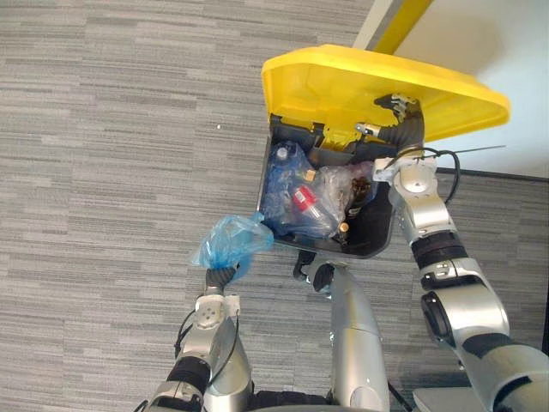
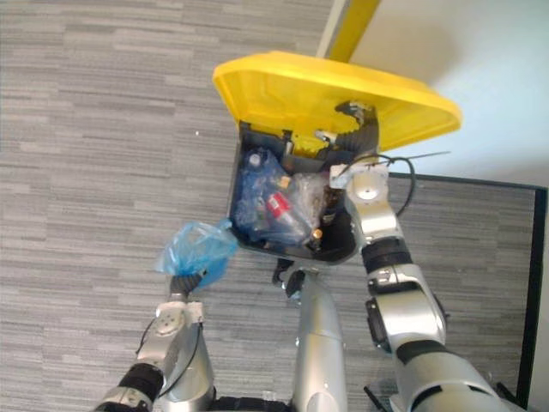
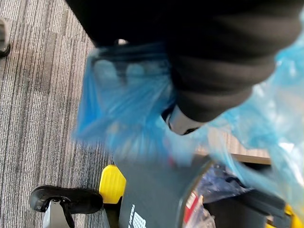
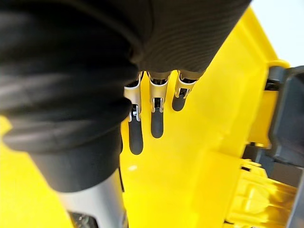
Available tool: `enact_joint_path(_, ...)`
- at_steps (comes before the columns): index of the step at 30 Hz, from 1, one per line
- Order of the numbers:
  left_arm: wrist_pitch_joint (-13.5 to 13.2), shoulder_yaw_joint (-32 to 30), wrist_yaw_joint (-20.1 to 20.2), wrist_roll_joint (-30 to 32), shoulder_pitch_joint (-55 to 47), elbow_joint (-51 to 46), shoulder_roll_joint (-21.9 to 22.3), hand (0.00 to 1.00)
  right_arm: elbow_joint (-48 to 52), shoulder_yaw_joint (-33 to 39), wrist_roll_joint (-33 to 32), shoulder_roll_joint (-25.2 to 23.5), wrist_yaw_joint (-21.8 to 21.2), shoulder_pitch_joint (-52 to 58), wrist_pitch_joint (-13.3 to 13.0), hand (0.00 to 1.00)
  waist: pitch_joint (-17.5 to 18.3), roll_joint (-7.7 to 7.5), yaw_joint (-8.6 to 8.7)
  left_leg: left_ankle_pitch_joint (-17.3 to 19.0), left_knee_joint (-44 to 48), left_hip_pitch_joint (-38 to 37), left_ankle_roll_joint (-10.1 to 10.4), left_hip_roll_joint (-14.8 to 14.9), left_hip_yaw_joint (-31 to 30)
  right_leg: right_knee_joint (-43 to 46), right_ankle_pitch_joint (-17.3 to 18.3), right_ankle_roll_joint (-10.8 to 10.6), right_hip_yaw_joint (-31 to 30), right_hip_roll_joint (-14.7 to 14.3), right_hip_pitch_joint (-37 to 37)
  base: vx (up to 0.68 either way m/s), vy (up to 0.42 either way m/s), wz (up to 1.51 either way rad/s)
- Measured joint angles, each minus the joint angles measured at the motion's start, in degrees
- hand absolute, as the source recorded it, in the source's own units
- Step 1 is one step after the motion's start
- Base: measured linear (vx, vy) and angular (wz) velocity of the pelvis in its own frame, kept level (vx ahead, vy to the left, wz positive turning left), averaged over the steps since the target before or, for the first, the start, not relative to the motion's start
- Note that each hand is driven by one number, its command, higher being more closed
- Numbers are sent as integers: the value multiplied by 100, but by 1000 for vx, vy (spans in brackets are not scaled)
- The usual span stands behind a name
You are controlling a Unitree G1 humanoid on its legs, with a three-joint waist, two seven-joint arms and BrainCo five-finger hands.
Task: Gather rubbish on tea table into small bin, then transfer packed bag to large trash can.
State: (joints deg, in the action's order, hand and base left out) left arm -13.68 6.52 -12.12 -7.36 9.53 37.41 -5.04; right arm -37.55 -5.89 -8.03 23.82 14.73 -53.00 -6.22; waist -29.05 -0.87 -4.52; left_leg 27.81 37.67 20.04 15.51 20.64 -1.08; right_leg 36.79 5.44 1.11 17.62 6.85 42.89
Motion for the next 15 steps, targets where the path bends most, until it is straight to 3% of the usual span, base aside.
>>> enact_joint_path(7, -2, 183, 2, 0, -128, -143, -105, 100, 0, -170, 14, 150, -11, -337, -4, 0, 40, -38, 89, -180, -94, -13, -63, -202, 12, -731, -517, -72, -56, 25, -336, -84, 40, 4)
enact_joint_path(15, 10, 374, 48, -60, -282, -426, -261, 100, -402, -399, 79, 137, -90, -319, 20, 0, 214, -32, 99, -225, -90, -142, -103, -275, 8, -1037, -711, -132, -79, 37, -644, -35, 7, 3)
